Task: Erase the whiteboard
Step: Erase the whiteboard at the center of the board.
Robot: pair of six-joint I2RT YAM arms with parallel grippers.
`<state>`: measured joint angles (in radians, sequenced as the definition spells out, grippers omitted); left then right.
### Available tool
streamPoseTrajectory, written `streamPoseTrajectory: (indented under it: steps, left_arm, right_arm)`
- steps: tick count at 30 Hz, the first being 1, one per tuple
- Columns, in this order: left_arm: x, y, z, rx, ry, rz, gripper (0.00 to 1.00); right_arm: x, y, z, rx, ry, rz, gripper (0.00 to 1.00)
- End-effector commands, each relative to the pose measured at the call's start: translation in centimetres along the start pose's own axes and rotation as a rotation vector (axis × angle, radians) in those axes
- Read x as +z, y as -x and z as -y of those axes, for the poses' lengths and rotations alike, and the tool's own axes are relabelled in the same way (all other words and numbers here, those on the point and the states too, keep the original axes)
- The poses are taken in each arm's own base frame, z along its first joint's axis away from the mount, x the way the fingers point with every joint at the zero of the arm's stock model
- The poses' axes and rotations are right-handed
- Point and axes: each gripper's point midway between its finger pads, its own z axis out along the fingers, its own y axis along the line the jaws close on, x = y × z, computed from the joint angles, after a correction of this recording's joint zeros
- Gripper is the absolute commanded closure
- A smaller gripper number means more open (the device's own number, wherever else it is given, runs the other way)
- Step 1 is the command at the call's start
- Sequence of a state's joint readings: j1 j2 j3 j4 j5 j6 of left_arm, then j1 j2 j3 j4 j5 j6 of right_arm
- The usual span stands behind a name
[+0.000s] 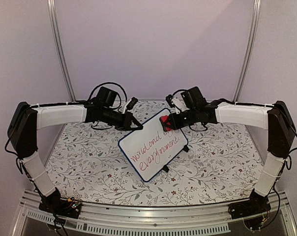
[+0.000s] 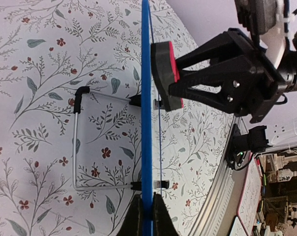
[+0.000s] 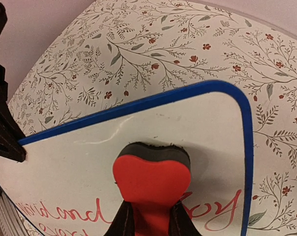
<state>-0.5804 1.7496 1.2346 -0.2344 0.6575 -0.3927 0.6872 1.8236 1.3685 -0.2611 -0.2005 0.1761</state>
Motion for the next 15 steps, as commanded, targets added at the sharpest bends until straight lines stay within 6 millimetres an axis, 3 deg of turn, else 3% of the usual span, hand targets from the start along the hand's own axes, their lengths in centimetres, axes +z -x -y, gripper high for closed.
streamPoseTrajectory:
  steps: [1, 6, 12, 15]
  left_arm:
    - [-0.2, -0.1, 2.8, 0.085, -0.080, -0.015, 1.00]
    - [-0.1, -0.2, 2.6, 0.079, -0.078, -0.018, 1.00]
    - [-0.1, 0.0, 2.3, 0.072, -0.063, -0.013, 1.00]
    - [0.0, -0.1, 2.1, 0.066, -0.056, -0.013, 1.00]
  right_arm:
    - [0.1, -5.1, -2.2, -0.004, 0.032, -0.117, 0.93]
    - [-1.6, -6.5, -2.9, -0.070, 0.002, -0.109, 0.93]
    - [-4.9, -5.6, -7.7, -0.227, 0.041, -0.007, 0.93]
    - [-5.2, -6.3, -10.5, -0.294, 0.079, -0.012, 0.92]
